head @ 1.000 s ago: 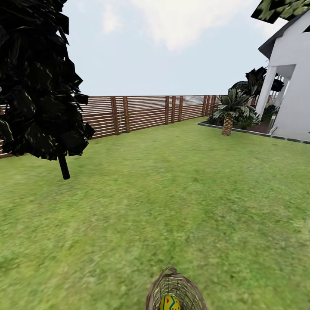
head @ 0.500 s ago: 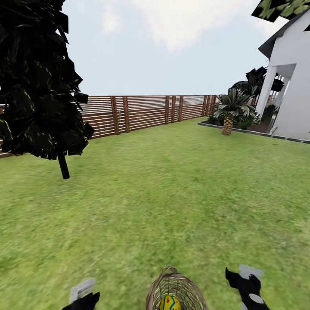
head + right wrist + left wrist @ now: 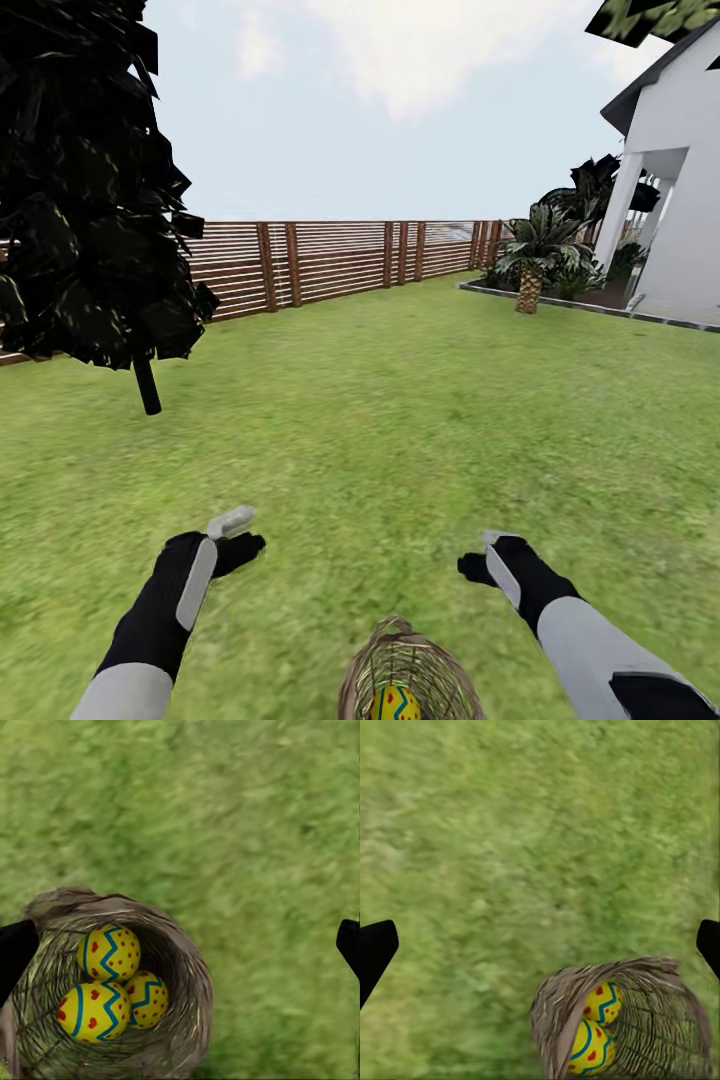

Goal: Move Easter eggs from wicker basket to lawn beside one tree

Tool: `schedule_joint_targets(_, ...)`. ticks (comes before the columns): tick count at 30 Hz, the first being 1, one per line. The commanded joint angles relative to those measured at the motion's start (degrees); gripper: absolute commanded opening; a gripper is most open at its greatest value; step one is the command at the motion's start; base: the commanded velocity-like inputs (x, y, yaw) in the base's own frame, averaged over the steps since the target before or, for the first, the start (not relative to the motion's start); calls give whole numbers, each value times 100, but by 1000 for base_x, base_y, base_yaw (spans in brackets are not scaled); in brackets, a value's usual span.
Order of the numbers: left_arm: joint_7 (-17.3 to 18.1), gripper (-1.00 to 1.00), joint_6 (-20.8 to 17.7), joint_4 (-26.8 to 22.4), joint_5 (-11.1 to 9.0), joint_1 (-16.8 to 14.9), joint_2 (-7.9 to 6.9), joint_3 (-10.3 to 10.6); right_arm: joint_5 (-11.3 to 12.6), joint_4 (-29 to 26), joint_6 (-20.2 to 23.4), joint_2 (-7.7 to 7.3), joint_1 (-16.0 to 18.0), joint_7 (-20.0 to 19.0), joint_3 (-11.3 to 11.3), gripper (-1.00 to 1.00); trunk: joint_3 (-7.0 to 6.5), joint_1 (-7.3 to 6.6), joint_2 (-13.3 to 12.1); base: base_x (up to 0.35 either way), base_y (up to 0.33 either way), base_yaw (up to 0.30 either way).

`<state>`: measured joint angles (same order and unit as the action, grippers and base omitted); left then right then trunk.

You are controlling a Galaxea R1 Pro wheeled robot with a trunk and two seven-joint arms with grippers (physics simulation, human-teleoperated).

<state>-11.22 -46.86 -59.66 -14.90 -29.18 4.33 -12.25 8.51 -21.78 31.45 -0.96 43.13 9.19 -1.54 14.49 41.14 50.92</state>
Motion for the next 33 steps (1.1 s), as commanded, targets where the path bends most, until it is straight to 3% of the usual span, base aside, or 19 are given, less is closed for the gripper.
schedule_joint_targets(1, -40, 100, -626, -637, -76, -44, 39, -85, 60, -21, 444, 117, 86, 136, -4, 100, 28, 24, 47, 0, 0, 0)
schedule_joint_targets(4, -26, 100, -890, -1181, -239, -69, 119, -127, 62, -13, 782, 209, 119, 208, 5, 100, 82, 90, 168, 0, 0, 0)
schedule_joint_targets(11, 75, 100, -730, -1966, -313, 6, 116, -144, 28, 160, 799, 250, 125, 200, 20, 100, 207, 243, 448, 0, 0, 0)
schedule_joint_targets(17, 615, 100, -629, -2534, -320, 368, 99, -252, 9, 433, 743, 240, 120, 181, 27, 100, 315, 375, 689, 0, 0, 0)
schedule_joint_targets(22, 742, 100, -626, -2591, -306, 435, 94, -514, -21, 526, 609, 228, 117, 153, 35, 100, 405, 485, 890, 0, 0, 0)
schedule_joint_targets(26, 743, 100, -633, -2587, -303, 438, 95, -532, -35, 533, 585, 220, 110, 138, 44, 100, 477, 573, 1050, 0, 0, 0)
schedule_joint_targets(33, 736, 100, -657, -2581, -303, 439, 95, -541, -145, 536, 571, 212, 108, -77, 266, 100, 602, 727, 1331, 0, 0, 0)
